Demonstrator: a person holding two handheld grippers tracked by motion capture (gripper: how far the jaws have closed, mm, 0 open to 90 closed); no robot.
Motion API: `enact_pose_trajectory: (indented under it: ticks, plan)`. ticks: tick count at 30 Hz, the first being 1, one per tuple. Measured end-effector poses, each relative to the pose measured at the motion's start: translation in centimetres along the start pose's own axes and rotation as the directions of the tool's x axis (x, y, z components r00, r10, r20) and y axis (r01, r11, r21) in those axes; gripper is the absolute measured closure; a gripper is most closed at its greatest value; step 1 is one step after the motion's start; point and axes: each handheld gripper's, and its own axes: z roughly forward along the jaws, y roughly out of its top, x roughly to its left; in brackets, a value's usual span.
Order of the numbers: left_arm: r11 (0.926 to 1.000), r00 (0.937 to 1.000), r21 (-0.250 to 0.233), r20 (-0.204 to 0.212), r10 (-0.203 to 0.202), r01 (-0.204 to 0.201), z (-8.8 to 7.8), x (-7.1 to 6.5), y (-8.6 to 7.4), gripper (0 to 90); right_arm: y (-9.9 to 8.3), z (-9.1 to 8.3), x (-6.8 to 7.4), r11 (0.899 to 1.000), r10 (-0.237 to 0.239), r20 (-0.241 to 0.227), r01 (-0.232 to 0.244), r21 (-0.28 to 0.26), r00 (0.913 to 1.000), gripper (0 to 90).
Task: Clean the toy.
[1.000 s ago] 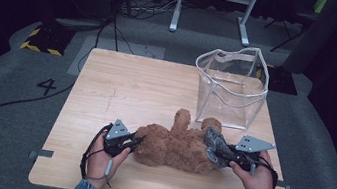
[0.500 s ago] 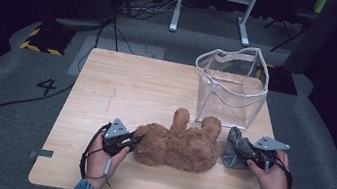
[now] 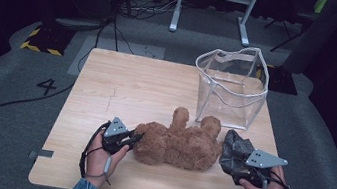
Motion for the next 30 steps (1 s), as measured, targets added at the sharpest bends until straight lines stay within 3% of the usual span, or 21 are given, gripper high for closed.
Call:
enact_pose_trajectory:
  ticks: [4,7,11,13,15,17,23,27,30]
  plan:
    - [1.0,1.0,-0.004,-0.005,-0.001,0.001,0.1,0.1,0.0,77.3,0.7,1.5,1.5,1.0,-0.007,-0.073,0.005,-0.031,0.9973,38.9]
    - [1.0,1.0,-0.003,-0.003,0.0,0.0,0.0,0.1,0.0,77.3,1.0,2.3,1.7,0.999,-0.025,-0.088,0.022,-0.031,0.9958,42.8]
    - [0.9999,1.0,-0.013,0.003,0.004,-0.004,-0.3,0.0,-0.1,76.5,1.6,3.1,1.7,0.999,-0.041,-0.108,0.039,-0.023,0.9933,62.1]
    - [0.9996,0.9997,-0.025,-0.023,0.012,-0.013,-0.7,0.0,-0.1,68.1,1.8,3.1,1.7,0.999,-0.04,-0.117,0.038,-0.015,0.9924,70.9]
    - [0.999,0.9978,-0.034,-0.061,0.027,-0.029,-1.5,0.0,-0.1,50.1,2.1,3.1,1.6,0.999,-0.045,-0.119,0.044,-0.011,0.9919,77.0]
    - [0.9992,0.9976,-0.02,-0.061,0.032,-0.034,-2.5,0.0,-0.2,39.7,2.2,2.9,1.6,0.999,-0.032,-0.125,0.031,-0.013,0.9917,80.5]
    - [0.9971,0.9972,0.015,-0.008,0.075,-0.075,-4.9,-0.7,-1.1,34.1,2.7,2.3,1.2,0.999,-0.012,-0.133,0.007,-0.041,0.9911,83.8]
    - [0.9943,0.9949,0.055,0.047,0.089,-0.092,-4.2,-1.3,-1.8,32.9,2.8,2.4,1.0,0.999,-0.005,-0.13,-0.002,-0.051,0.9914,84.5]
    - [0.9878,0.9899,0.098,0.086,0.113,-0.121,-3.2,-1.6,-2.3,31.7,2.9,2.6,0.8,0.999,-0.003,-0.133,-0.004,-0.054,0.9911,86.4]
